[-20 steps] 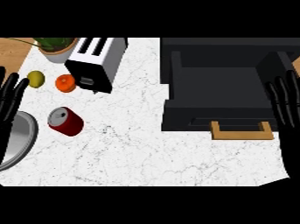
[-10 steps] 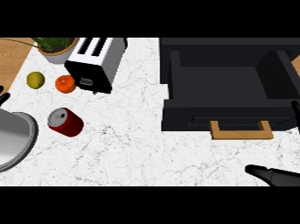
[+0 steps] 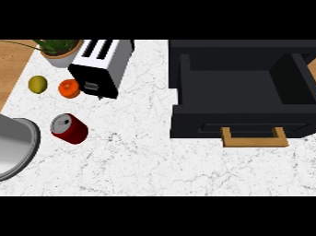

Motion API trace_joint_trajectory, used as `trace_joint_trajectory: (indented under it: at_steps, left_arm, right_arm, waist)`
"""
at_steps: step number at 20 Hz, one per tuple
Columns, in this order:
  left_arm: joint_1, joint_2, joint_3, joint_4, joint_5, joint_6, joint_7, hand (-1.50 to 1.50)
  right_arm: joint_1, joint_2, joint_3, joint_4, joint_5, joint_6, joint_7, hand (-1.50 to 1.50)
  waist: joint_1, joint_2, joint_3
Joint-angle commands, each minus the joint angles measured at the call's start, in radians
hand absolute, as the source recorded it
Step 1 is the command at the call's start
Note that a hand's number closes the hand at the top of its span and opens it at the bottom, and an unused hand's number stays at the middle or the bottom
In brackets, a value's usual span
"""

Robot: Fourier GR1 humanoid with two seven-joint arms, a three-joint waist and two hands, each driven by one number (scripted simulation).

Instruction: Pick up the can, place it into the drawer and close the drawer

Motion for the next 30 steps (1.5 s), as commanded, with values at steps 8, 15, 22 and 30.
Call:
trace_joint_trajectory:
  at_steps: [8,15,22,30]
  left_arm:
    - [-0.05,0.03,0.053,0.076,0.248,0.062,0.191,-1.5]
    - [-0.093,0.007,0.016,0.096,0.281,0.12,0.266,-1.5]
    - [-0.15,-0.055,-0.036,0.171,0.165,0.118,0.239,-1.5]
    - [-0.194,-0.152,-0.108,0.317,-0.035,0.11,0.102,-1.5]
  right_arm:
    - [0.062,-0.032,-0.153,0.087,-0.128,0.147,-0.112,-1.5]
    - [0.125,-0.024,-0.197,0.071,-0.172,0.214,-0.127,-1.5]
    - [0.126,-0.01,-0.246,-0.015,-0.209,0.224,-0.058,-1.5]
    - [0.196,0.024,-0.299,-0.039,-0.226,0.309,-0.059,-1.5]
  waist:
    - [-0.003,0.001,0.0]
    - [-0.009,0.001,0.0]
    - [-0.007,0.002,0.0]
    - [-0.008,0.001,0.0]
